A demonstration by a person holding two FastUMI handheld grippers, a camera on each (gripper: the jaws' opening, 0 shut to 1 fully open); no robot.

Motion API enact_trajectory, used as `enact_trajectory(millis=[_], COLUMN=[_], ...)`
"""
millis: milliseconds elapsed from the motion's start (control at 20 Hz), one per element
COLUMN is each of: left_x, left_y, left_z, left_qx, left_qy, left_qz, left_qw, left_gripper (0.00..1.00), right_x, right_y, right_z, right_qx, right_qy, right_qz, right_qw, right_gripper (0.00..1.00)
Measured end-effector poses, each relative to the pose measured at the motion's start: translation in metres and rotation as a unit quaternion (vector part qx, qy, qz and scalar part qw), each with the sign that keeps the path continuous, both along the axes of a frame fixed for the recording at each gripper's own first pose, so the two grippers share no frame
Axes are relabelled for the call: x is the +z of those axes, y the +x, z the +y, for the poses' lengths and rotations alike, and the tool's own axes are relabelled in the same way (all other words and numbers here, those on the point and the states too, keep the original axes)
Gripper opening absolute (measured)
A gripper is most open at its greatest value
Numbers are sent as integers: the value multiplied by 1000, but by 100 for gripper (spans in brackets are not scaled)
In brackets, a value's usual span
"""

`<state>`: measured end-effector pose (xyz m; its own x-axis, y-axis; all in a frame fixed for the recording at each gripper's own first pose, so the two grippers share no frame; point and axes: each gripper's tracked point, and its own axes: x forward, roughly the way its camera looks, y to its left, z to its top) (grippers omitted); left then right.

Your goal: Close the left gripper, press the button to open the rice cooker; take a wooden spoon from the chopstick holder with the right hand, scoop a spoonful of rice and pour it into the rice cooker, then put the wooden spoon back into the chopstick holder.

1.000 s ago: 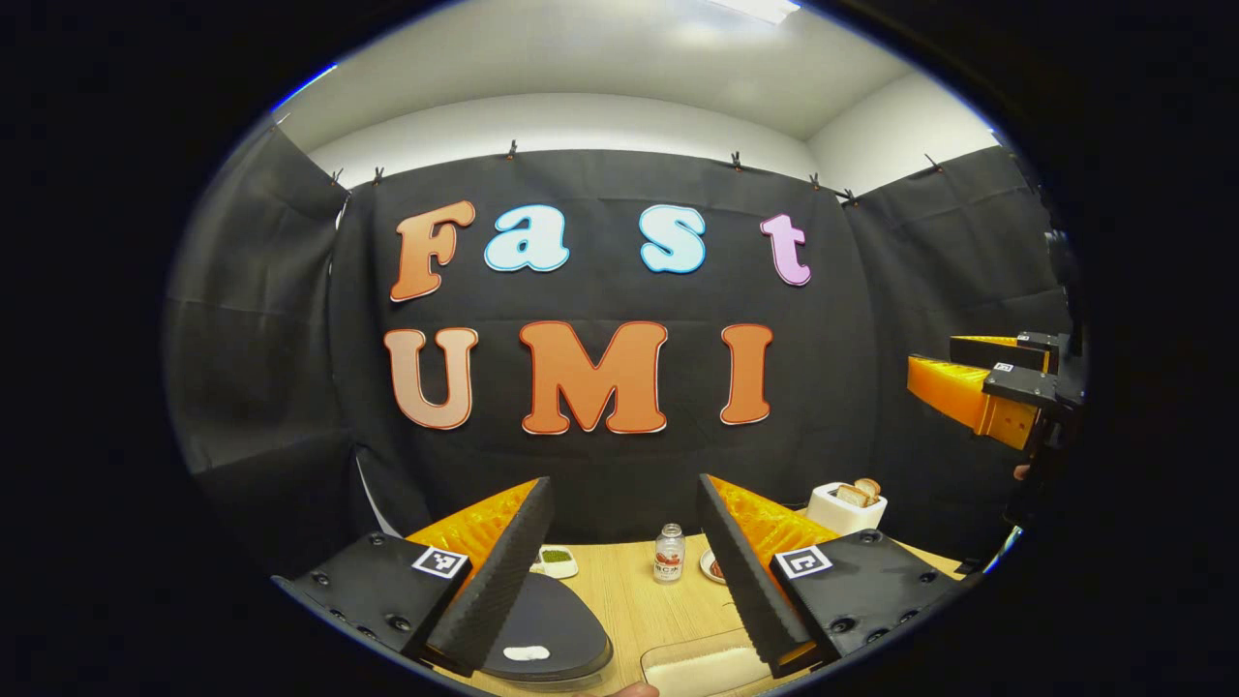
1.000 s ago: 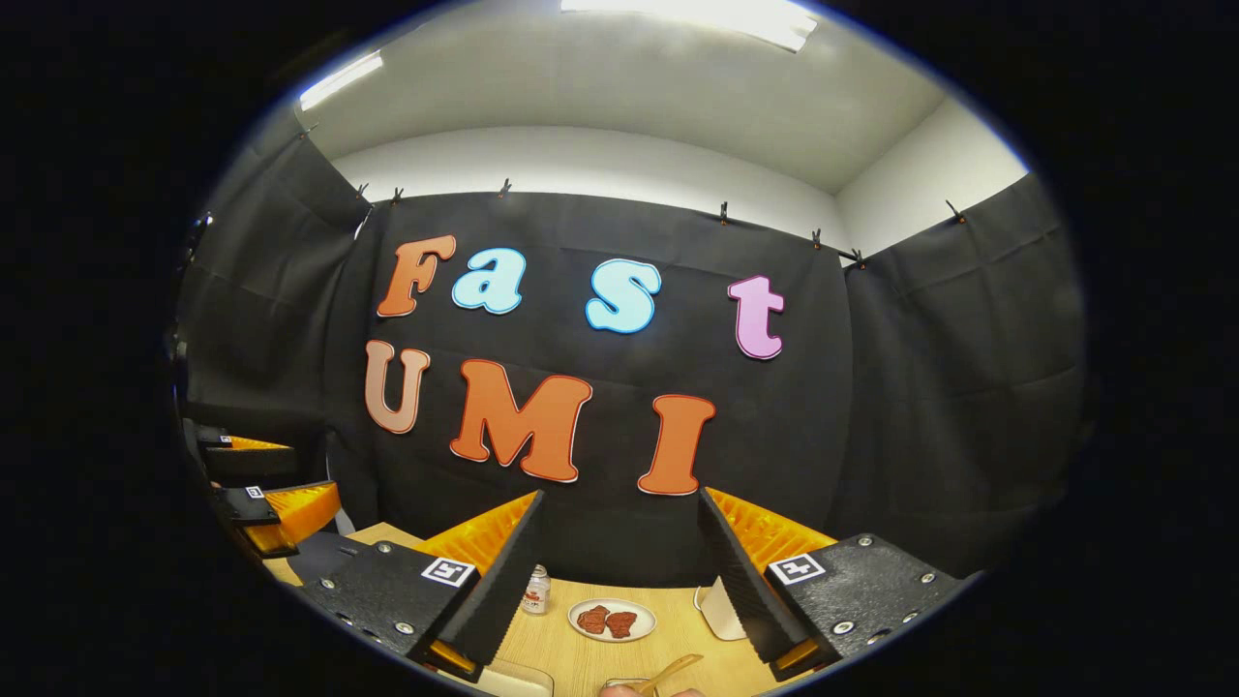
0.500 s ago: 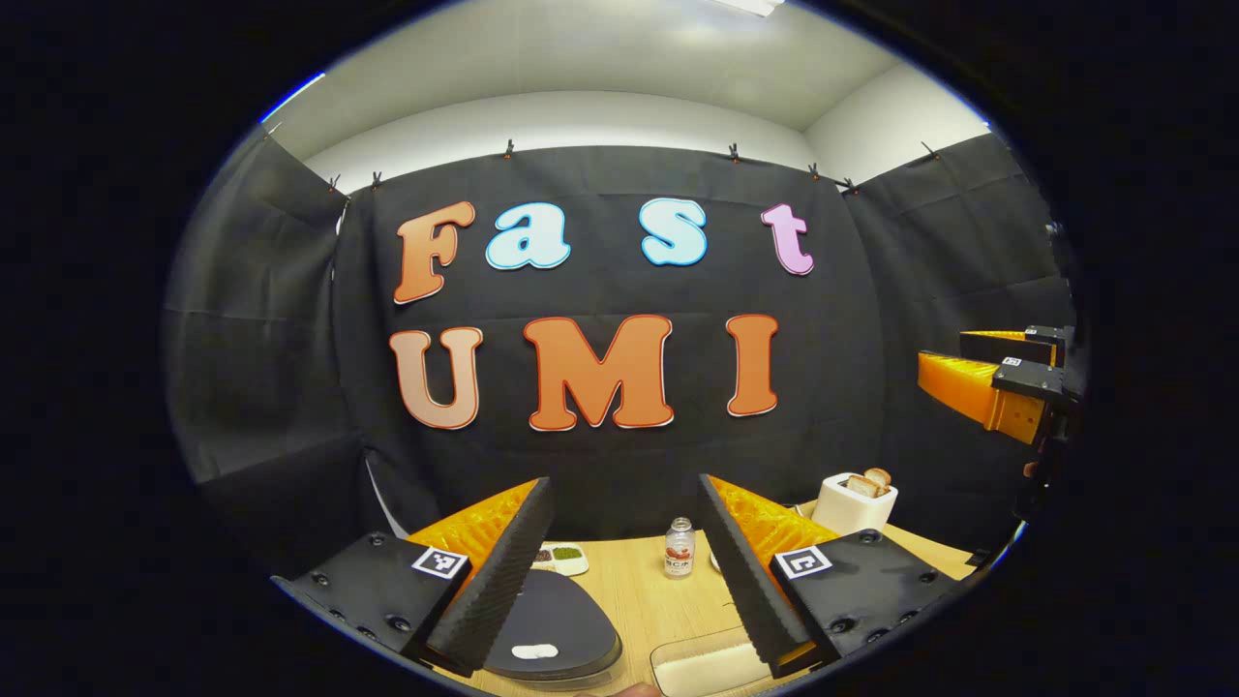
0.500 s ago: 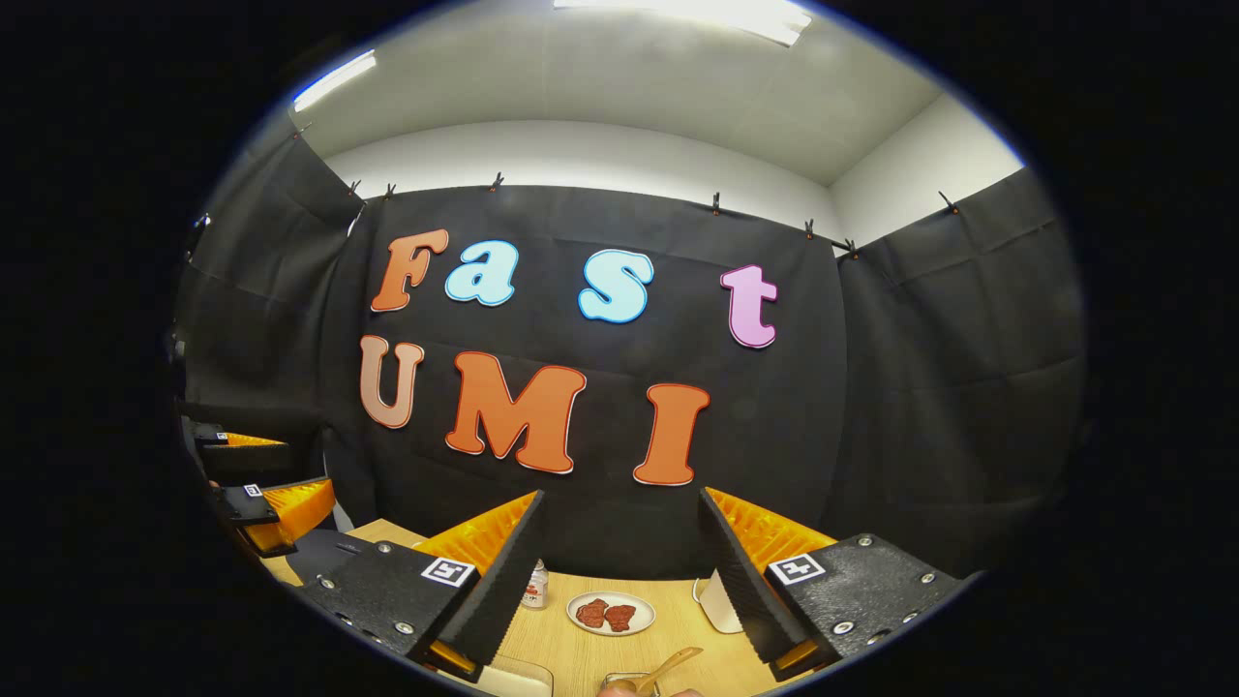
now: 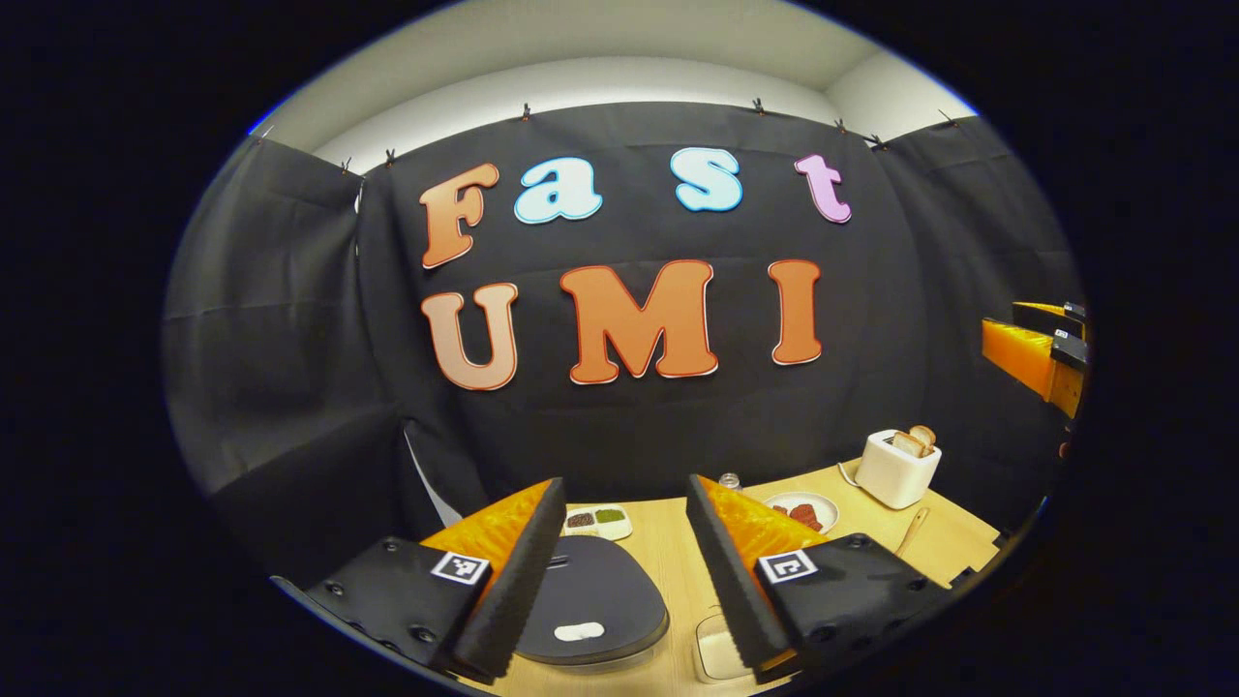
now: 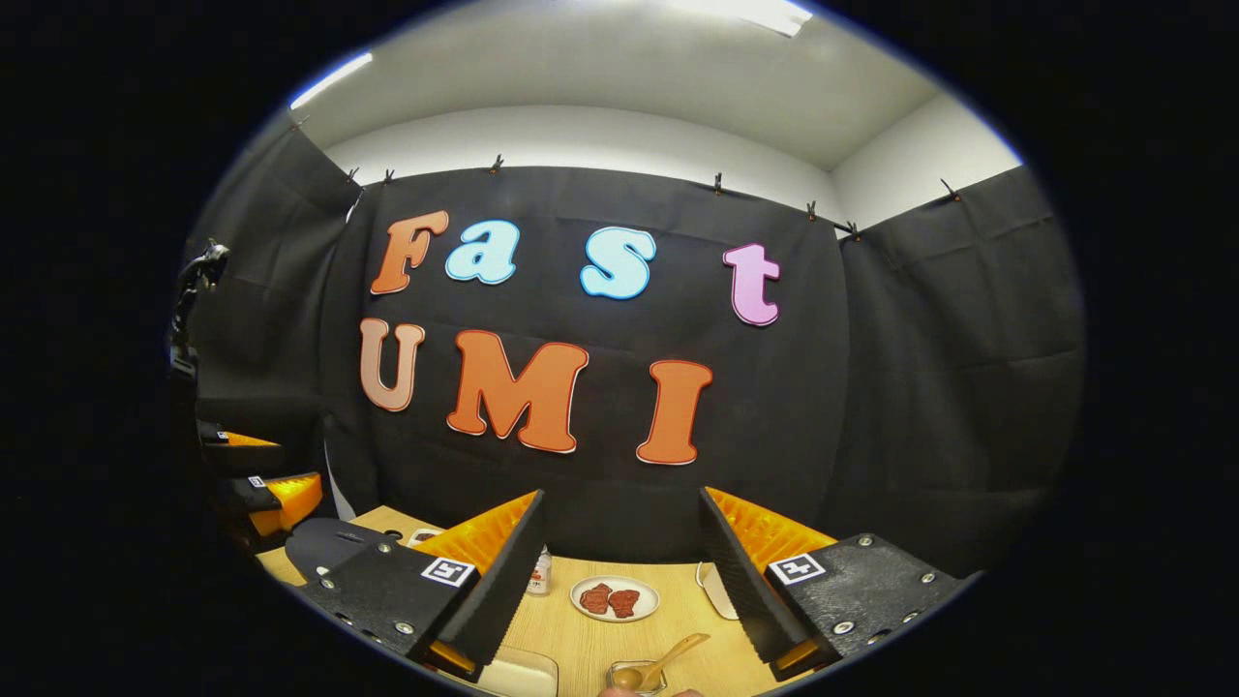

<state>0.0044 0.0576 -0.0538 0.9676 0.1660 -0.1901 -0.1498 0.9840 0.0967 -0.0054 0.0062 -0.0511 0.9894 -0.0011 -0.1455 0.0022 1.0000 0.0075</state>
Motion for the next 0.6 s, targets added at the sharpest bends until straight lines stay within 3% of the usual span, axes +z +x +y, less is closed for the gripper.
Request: enact_trajectory(millis=[150,250,450,600], left_x=[-23,-48,-112,-150], left_y=[3,7,0,-8], left_z=[21,28,40,56], left_qx=[25,28,52,62], left_qy=[-7,-35,-99,-133], left_qz=[42,93,210,290], left_qw=[999,995,971,946], left_gripper=[33,7,6,6], right_x=[-5,-7,-20,-26], right_y=[0,2,1,2], right_z=[2,0,-4,-4], right_qx=[2,-2,-8,-9], right_qy=[-1,-1,2,-1], right_qz=[5,8,23,31], right_qw=[1000,1000,1000,999], right_gripper=[95,95,95,95])
